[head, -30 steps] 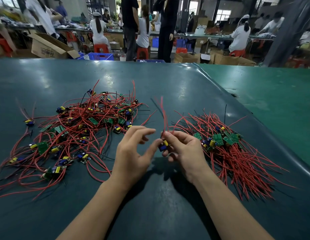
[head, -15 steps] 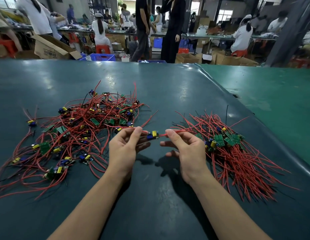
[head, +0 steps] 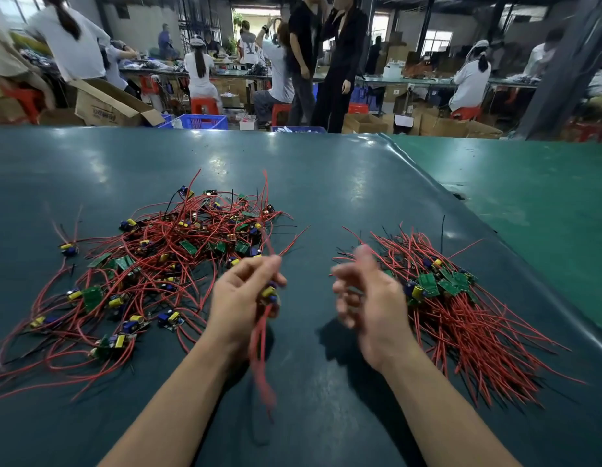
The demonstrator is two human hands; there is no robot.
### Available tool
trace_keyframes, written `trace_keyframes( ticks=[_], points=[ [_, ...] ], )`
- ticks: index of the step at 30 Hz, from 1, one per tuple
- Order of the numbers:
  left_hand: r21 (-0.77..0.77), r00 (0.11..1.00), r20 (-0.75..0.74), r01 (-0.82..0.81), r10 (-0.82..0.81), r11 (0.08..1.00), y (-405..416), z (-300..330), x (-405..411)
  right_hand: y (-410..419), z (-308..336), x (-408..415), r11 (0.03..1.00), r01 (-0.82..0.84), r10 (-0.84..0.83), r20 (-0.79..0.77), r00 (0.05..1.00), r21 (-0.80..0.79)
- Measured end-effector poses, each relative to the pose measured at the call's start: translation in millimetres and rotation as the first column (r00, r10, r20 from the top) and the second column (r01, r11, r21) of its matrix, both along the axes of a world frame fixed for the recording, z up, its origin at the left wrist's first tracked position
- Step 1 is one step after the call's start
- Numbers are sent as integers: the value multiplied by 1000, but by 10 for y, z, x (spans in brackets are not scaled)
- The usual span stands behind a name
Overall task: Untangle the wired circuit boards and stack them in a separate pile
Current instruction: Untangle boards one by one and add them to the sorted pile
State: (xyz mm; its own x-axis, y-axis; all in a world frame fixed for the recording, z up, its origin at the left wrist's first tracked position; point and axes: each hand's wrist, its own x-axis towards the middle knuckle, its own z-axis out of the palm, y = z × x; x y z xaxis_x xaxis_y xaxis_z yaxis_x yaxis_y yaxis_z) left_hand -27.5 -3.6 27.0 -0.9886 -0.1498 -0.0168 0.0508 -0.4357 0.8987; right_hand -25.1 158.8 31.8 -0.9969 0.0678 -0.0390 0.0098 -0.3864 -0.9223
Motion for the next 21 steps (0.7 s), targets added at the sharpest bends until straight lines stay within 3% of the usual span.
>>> trace_keyframes(
  ticks=[2,6,21],
  points=[
    [-137,984,-20,174,-178,975,90,-31,79,-85,-52,28,980,-84,85,1,996,181],
    [-318,950,-41,280,-309,906,111,-56,134,-92,-86,42,969,-128,138,-36,990,211],
    [-321,873,18,466,-487,825,14,-24,100,-47,-157,-155,975,223,-222,-39,974,13]
  ],
)
